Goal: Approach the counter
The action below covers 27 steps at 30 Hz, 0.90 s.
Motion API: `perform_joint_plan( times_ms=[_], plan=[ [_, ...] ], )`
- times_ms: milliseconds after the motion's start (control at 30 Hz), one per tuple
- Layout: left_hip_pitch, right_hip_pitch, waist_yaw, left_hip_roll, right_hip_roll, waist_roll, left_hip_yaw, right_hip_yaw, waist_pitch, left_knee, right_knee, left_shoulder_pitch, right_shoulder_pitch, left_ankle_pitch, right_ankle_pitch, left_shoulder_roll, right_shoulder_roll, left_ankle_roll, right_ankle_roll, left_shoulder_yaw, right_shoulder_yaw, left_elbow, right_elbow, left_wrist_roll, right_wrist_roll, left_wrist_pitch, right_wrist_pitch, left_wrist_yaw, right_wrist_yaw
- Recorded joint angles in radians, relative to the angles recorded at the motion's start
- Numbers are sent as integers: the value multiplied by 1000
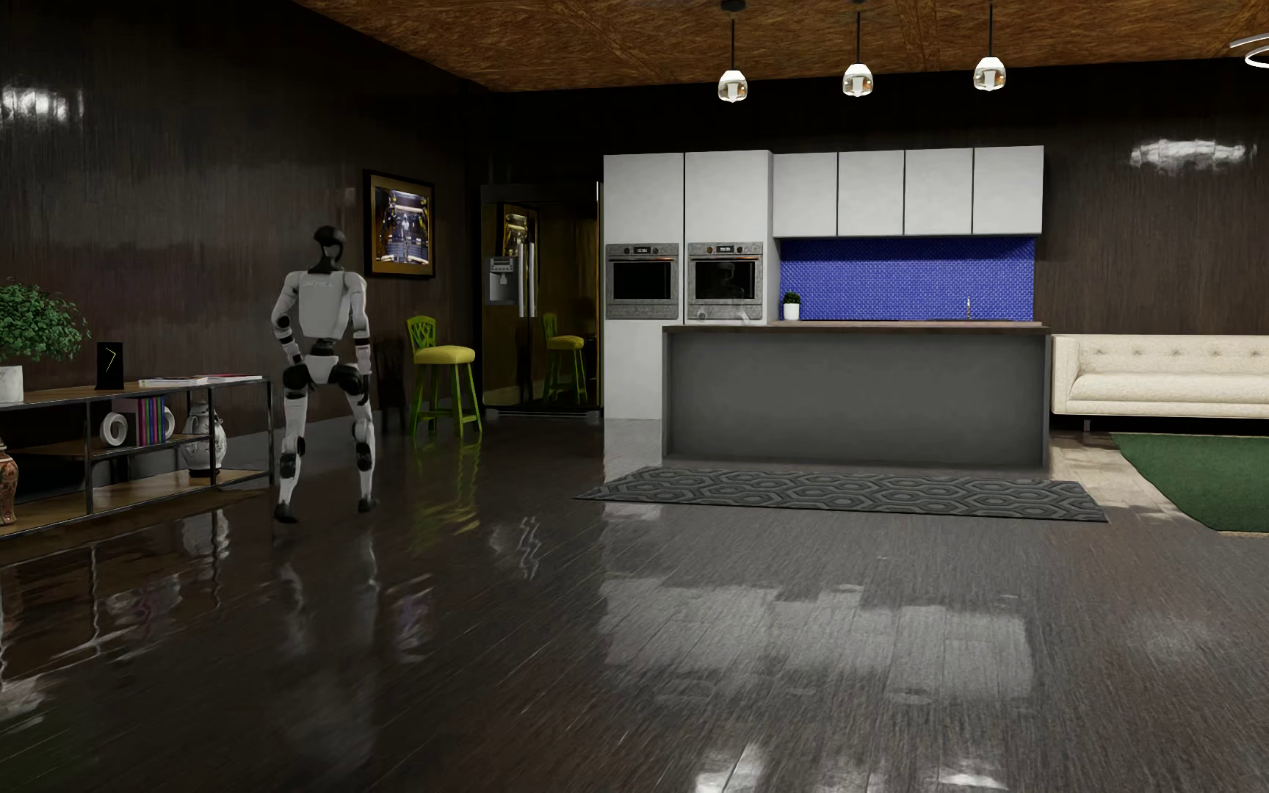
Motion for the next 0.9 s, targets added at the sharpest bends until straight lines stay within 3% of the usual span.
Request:
perform_joint_plan(
  times_ms=[33,100,133,167,233,267,367,400,433,467,500,533,600,667,700,767,833,900],
  plan=[
    [-1,-7,-19,13,3,11,0,0,-8,38,61,17,0,79,-8,-8,-2,0,0,-20,-5,23,13,0,0,0,0,0,0],
    [-54,35,-11,49,42,34,0,0,-13,235,160,52,-12,362,-66,-20,-2,0,0,-62,16,107,42,0,0,0,0,0,0],
    [-131,83,14,51,61,24,0,0,-13,409,172,70,-20,510,-104,-22,2,0,0,-73,15,148,41,0,0,0,0,0,0],
    [-234,146,43,53,80,14,0,0,-6,618,163,86,-28,586,-138,-19,7,0,0,-83,11,173,21,0,0,0,0,0,0],
    [-446,302,137,47,111,-8,0,0,14,907,104,132,-48,561,-186,-15,10,0,0,-60,6,178,-46,0,0,0,0,0,0],
    [-552,389,190,33,110,-27,0,0,19,917,48,151,-63,549,-192,-15,9,0,0,-54,1,179,-81,0,0,0,0,0,0],
    [-775,664,341,8,100,-64,0,0,29,503,-147,190,-83,678,-187,-2,-6,0,0,-61,-45,184,-197,0,0,0,0,0,0],
    [-818,743,388,16,95,-72,0,0,24,318,-195,202,-97,675,-206,2,-17,0,0,-57,-39,177,-231,0,0,0,0,0,0],
    [-859,807,417,22,92,-72,0,0,15,172,-224,208,-114,564,-231,3,-28,0,0,-53,-47,172,-262,0,0,0,0,0,0],
    [-890,865,441,30,87,-75,0,0,9,88,-235,215,-132,388,-255,6,-37,0,0,-52,-49,166,-280,0,0,0,0,0,0],
    [-910,906,467,46,77,-82,0,0,7,83,-230,219,-151,289,-266,8,-41,0,0,-50,-51,164,-286,0,0,0,0,0,0],
    [-930,934,492,53,69,-86,0,0,8,107,-209,222,-161,366,-252,6,-38,0,0,-45,-63,169,-280,0,0,0,0,0,0],
    [-988,938,519,20,20,-113,0,0,-5,226,-78,225,-142,692,-83,-1,-19,0,0,-50,-95,193,-238,0,0,0,0,0,0],
    [-927,817,449,-59,-16,-134,0,0,-25,319,246,210,-107,720,185,-9,-6,0,0,-74,-74,230,-171,0,0,0,0,0,0],
    [-865,706,412,-100,-37,-138,0,0,-31,319,438,199,-86,674,184,-18,-7,0,0,-49,-61,238,-163,0,0,0,0,0,0],
    [-651,520,317,-120,-26,-113,0,0,-17,236,616,167,-57,526,-35,-20,-5,0,0,-8,-47,227,-146,0,0,0,0,0,0],
    [-450,358,190,-93,-2,-62,0,0,-14,136,500,132,-29,374,-111,4,-10,0,0,-4,-48,160,-128,0,0,0,0,0,0],
    [-256,258,98,-52,-6,-35,0,0,-3,42,213,100,-6,215,-85,36,-21,0,0,14,-56,53,-127,0,0,0,0,0,0]
  ],
)
